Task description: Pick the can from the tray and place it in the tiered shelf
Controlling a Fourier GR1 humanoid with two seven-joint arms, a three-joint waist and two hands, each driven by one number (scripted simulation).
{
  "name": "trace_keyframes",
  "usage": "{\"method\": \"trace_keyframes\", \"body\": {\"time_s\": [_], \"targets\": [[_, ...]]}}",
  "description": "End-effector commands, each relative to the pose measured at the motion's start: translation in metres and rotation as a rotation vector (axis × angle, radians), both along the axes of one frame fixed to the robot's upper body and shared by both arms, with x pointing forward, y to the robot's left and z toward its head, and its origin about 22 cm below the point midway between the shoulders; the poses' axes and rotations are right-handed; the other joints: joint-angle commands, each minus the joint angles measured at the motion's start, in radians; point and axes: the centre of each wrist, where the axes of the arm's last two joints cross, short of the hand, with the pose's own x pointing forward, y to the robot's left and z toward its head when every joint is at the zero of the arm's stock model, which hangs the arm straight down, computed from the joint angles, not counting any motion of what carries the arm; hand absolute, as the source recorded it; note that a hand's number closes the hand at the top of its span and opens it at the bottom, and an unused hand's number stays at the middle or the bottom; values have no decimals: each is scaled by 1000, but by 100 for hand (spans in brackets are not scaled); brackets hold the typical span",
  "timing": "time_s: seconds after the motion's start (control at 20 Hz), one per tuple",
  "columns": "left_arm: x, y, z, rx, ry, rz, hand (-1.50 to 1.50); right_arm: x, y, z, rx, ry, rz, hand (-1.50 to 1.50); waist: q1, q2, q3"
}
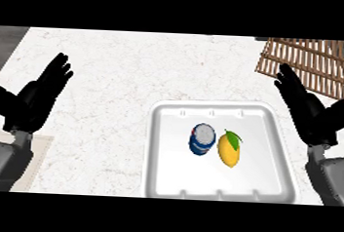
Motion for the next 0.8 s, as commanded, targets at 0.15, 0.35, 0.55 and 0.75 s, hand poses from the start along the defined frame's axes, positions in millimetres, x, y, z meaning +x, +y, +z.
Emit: {"method": "trace_keyframes", "body": {"time_s": [0.15,0.35,0.55,0.75], "targets": [[-28,10,-52,-28,255,163,0,-35,-34,25,-166,-208,-347,150,-32,-2,0],[-57,26,-89,-79,413,242,0,-77,-97,-27,-477,121,-663,150,-76,12,-10],[-65,16,-101,-99,431,213,0,-128,-35,-36,-221,58,-760,-150,-26,7,0],[-55,-6,-91,-84,427,181,0,-161,-7,-2,-268,25,-587,-150,2,12,1]]}}
